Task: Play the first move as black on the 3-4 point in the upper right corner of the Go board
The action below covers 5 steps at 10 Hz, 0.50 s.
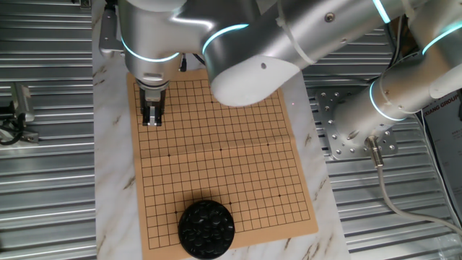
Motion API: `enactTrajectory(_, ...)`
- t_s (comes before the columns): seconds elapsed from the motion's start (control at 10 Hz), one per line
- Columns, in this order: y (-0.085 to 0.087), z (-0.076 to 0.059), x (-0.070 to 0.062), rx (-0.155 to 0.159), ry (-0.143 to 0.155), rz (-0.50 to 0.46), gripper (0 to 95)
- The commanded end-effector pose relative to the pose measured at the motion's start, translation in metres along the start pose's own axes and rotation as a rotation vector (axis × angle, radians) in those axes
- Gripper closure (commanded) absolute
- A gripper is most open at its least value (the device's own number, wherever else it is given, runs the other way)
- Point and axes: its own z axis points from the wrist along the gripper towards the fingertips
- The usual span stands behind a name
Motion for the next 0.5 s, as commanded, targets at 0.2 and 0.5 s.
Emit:
enactTrajectory(0.2,-0.0051,-0.0013,-0.0019,0.000,0.003,-0.011,95.0)
enactTrajectory(0.5,-0.0115,-0.0016,-0.0043,-0.001,0.007,-0.020,95.0)
